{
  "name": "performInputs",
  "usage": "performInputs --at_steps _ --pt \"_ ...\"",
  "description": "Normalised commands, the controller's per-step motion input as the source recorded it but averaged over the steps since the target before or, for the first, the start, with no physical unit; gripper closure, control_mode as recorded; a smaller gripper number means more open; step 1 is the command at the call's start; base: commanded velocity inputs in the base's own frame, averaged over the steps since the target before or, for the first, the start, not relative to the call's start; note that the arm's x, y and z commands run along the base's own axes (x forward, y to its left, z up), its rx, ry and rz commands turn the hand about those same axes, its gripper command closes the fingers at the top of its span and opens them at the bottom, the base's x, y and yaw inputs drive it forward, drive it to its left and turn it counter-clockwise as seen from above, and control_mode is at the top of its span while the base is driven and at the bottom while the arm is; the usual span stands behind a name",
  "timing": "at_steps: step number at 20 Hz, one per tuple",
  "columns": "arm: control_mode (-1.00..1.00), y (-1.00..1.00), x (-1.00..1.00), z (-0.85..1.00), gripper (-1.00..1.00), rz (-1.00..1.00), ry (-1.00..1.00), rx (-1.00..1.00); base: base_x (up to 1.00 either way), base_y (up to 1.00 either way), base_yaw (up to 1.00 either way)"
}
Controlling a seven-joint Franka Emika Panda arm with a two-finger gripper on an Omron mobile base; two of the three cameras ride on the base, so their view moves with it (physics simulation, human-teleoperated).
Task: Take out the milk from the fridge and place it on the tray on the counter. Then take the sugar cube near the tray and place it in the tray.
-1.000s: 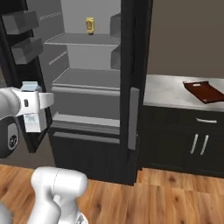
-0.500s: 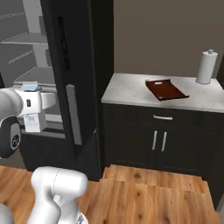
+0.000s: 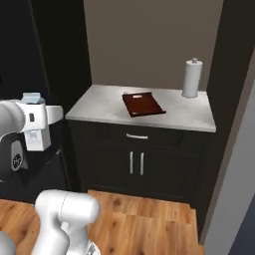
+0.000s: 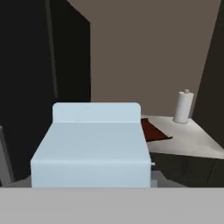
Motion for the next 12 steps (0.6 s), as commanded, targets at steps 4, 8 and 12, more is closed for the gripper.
performInputs --at_steps 4,8,12 --pt "1.00 0.00 0.00 0.00 1.00 0.00 0.00 0.00 1.00 -0.60 0.00" --pt "1.00 0.00 0.00 0.00 1.00 0.00 0.00 0.00 1.00 -0.58 0.00" --pt "1.00 0.00 0.00 0.00 1.00 0.00 0.00 0.00 1.00 -0.20 0.00"
